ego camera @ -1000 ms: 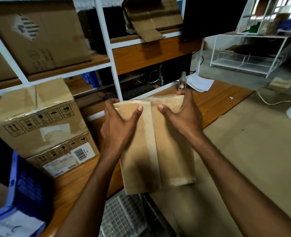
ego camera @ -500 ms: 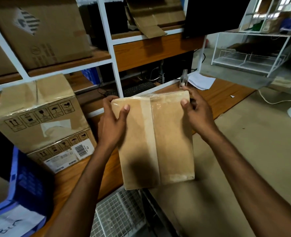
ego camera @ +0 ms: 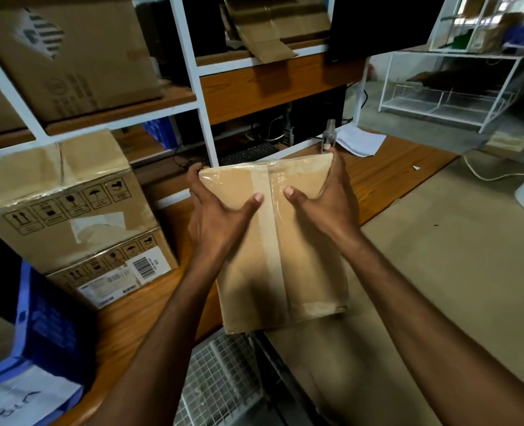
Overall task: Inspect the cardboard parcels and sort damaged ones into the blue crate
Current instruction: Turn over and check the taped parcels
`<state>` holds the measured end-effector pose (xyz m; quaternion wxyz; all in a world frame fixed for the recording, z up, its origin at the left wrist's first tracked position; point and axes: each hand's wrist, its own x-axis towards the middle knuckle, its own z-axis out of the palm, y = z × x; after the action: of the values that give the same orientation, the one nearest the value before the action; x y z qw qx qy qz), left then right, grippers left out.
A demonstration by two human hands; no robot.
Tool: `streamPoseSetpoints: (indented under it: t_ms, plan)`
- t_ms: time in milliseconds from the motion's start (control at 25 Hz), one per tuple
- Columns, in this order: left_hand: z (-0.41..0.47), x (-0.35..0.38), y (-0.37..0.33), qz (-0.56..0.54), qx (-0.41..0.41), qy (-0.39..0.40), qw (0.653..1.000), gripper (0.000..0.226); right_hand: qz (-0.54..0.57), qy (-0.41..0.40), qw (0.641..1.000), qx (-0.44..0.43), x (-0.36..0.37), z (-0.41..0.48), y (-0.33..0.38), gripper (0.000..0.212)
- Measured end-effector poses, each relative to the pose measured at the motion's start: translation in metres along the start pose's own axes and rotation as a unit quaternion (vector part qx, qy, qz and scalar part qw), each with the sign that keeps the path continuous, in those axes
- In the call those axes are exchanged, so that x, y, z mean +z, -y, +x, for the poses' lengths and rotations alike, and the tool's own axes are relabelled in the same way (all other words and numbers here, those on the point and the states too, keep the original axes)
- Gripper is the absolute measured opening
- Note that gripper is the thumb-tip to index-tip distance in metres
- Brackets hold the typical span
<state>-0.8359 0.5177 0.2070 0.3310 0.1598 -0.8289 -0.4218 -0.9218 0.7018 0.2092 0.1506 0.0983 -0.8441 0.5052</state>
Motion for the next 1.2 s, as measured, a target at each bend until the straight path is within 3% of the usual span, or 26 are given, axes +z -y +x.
streamPoseSetpoints:
  t_ms: [80,240,320,480,600,760,880,960,1040,1200]
  plan:
    - [0.002,0.005,0.001,0.022,0.003,-0.022,0.999,0.112,-0.016,-0.023,1.0,-0.001,0.007,0.001,0.003,0.11]
    - [-0.004,0.005,0.004,0.015,-0.002,-0.016,1.0,0.12,-0.038,0.031,0.999,-0.002,0.007,-0.001,-0.002,0.122]
    - [-0.006,0.004,0.009,0.015,-0.014,-0.024,0.999,0.114,-0.032,0.002,0.999,0.014,0.008,-0.006,-0.007,0.105]
    - [-0.01,-0.002,0.017,-0.056,-0.011,-0.034,0.998,0.07,0.011,-0.026,1.0,0.01,0.004,-0.009,-0.013,0.04]
    - [-0.007,-0.003,0.026,-0.055,-0.03,-0.07,0.996,0.049,0.039,-0.038,0.998,0.008,-0.002,-0.006,-0.025,0.019]
    - [0.001,-0.005,0.026,-0.043,-0.045,-0.068,0.996,0.047,0.023,-0.07,0.997,0.021,-0.005,0.001,-0.029,0.039]
    - [-0.001,-0.005,0.026,-0.033,-0.027,-0.038,0.998,0.056,0.004,-0.021,0.999,0.023,0.0,-0.004,-0.024,0.022]
    - [-0.003,-0.005,0.025,-0.026,-0.023,-0.032,0.999,0.064,-0.013,-0.014,1.0,0.022,0.004,-0.01,-0.017,0.043]
    - [-0.004,-0.004,0.025,-0.017,-0.031,-0.044,0.998,0.068,-0.022,-0.029,0.999,0.026,0.008,-0.011,-0.015,0.051]
    - [-0.015,0.006,0.021,0.022,-0.033,-0.031,0.999,0.095,-0.033,-0.014,0.999,0.039,0.018,-0.011,-0.015,0.079]
